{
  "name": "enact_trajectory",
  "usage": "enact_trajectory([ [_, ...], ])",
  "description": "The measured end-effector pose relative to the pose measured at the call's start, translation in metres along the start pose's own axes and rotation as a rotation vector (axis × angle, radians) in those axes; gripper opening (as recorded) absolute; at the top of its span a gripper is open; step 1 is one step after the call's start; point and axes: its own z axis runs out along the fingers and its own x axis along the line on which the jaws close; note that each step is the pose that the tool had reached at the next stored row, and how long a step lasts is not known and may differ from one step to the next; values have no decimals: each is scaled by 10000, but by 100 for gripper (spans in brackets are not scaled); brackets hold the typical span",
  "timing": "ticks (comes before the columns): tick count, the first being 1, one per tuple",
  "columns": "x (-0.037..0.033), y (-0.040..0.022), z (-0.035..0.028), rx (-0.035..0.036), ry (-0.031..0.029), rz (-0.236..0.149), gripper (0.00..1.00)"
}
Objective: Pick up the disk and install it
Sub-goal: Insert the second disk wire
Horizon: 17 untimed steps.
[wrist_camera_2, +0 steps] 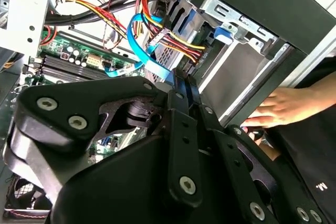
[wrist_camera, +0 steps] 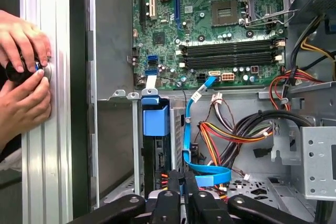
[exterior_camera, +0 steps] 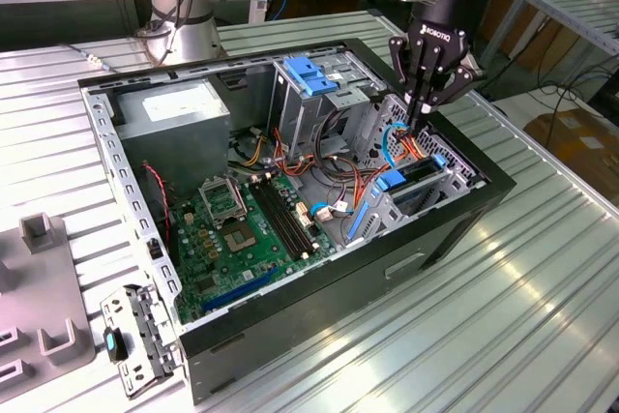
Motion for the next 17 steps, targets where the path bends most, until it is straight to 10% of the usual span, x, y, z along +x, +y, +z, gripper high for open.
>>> enact_trajectory([
  [6, 106, -5, 35, 5, -89, -1, 16],
  [9, 237, -11, 73, -7, -651, -17, 16],
  [13, 411, -19, 129, -15, -1019, -29, 16],
  [17, 454, -3, 156, 78, -1208, -170, 16],
])
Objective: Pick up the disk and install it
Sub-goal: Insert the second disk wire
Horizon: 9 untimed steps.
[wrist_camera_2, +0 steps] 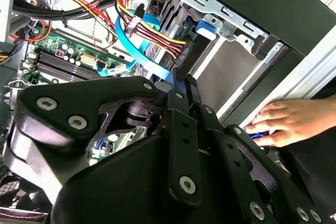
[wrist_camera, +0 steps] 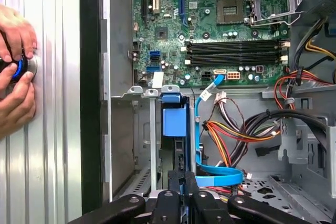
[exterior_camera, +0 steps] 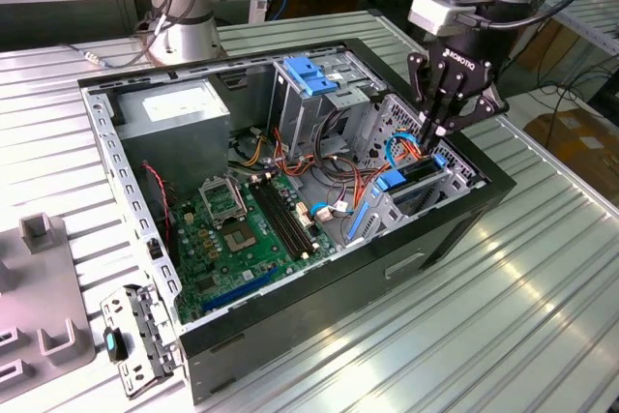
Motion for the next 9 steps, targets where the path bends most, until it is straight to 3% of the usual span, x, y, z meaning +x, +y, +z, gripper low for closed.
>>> enact_trajectory([
  [5, 19, 55, 11, 152, -60, -37, 16],
  [9, 45, 111, 21, 365, -120, -92, 16],
])
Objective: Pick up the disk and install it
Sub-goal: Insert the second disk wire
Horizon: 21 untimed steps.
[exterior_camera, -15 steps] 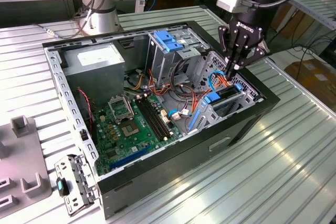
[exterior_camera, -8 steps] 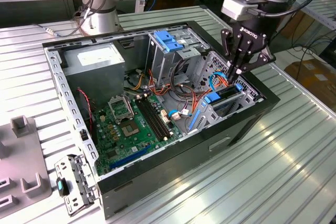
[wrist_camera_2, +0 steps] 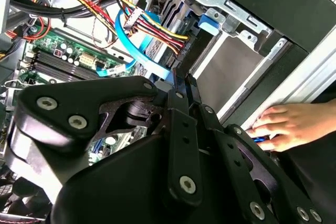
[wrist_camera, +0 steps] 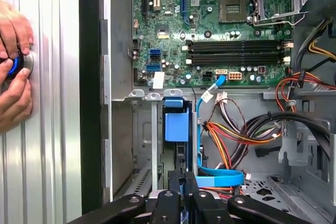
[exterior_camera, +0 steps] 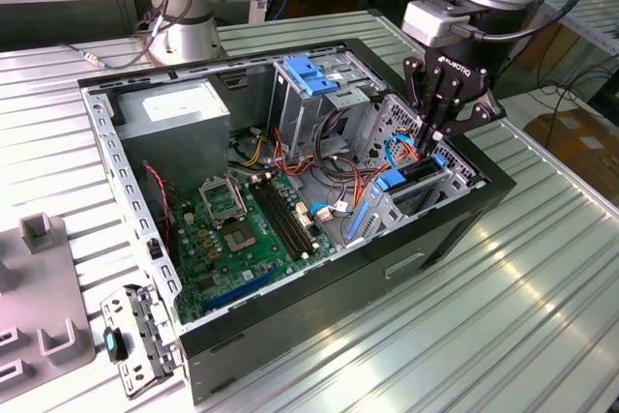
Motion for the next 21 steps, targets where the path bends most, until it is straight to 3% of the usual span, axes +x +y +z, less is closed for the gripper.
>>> enact_trajectory([
  [2, 4, 14, 3, 110, -39, -23, 16],
  [3, 5, 24, 5, 226, -155, -26, 16],
  [5, 13, 39, 6, 380, -415, -22, 16],
  [6, 27, 54, 9, 437, -494, -18, 16],
  [8, 48, 76, 11, 472, -526, -26, 16],
  [13, 70, 116, 15, 505, -540, -57, 16],
  [15, 96, 123, 18, 531, -642, -71, 16],
  [16, 114, 124, 22, 539, -751, -67, 16],
  [17, 146, 124, 28, 542, -913, -61, 16],
  [21, 222, 123, 46, 543, -1233, -52, 16],
])
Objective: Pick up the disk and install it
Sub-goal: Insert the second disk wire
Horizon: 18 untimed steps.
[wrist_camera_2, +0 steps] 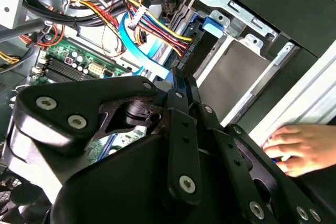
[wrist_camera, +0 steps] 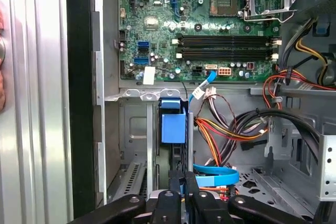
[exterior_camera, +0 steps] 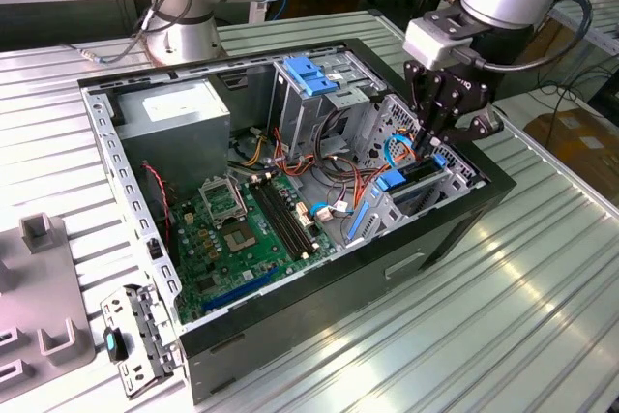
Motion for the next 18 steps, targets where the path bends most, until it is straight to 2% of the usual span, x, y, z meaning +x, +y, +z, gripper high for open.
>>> enact_trajectory([
  [1, 36, 0, 4, 0, -187, 11, 16],
  [4, 73, 1, 14, 1, -414, 25, 16],
  [6, 93, 1, 26, 3, -501, 27, 16],
  [11, 108, 5, 74, 3, -617, 25, 16],
  [13, 113, 7, 104, 3, -741, 30, 16],
  [18, 131, 9, 139, 3, -875, 35, 16],
])
